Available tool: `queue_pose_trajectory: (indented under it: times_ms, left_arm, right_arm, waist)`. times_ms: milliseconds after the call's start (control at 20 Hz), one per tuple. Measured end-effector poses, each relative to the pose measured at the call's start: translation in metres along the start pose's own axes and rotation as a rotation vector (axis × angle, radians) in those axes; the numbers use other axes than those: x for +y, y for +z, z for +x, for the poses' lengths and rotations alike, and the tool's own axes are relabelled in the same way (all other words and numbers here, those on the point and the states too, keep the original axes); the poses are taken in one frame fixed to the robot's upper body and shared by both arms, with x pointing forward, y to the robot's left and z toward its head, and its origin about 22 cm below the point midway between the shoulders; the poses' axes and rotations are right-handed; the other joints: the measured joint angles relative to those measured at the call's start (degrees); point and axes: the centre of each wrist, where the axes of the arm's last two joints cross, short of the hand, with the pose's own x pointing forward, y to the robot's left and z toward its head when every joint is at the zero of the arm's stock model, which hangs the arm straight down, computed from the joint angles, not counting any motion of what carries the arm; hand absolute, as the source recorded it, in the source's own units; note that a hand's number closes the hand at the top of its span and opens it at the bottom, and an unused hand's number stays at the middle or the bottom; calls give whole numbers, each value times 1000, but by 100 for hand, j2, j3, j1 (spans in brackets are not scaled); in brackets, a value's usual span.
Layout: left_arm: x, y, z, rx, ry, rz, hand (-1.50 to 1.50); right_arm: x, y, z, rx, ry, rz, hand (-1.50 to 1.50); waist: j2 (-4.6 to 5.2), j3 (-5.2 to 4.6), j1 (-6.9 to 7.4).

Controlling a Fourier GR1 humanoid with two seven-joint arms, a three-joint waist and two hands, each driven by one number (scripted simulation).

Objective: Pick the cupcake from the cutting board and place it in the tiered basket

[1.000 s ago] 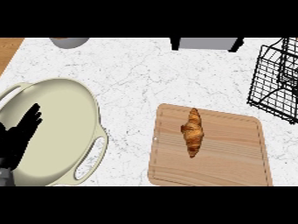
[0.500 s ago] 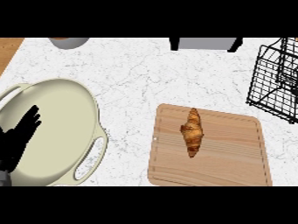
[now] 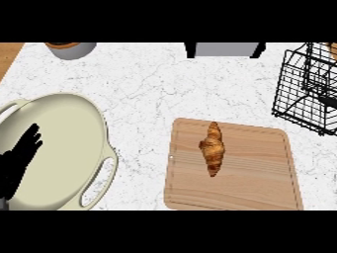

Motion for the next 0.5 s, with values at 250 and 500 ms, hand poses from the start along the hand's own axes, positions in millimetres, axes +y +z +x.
queue_pose_trajectory:
  times_ms: [250,500]
  left_arm:
    - [1,6,-7,19,12,23,0]
    - [8,15,-14,42,14,45,0]
  right_arm:
    - [-32,-17,-28,51,-259,17,-150]
    - [-42,-29,-73,32,-450,41,-150]
  waist:
    - [-67,6,-169]
    - [-133,8,-352]
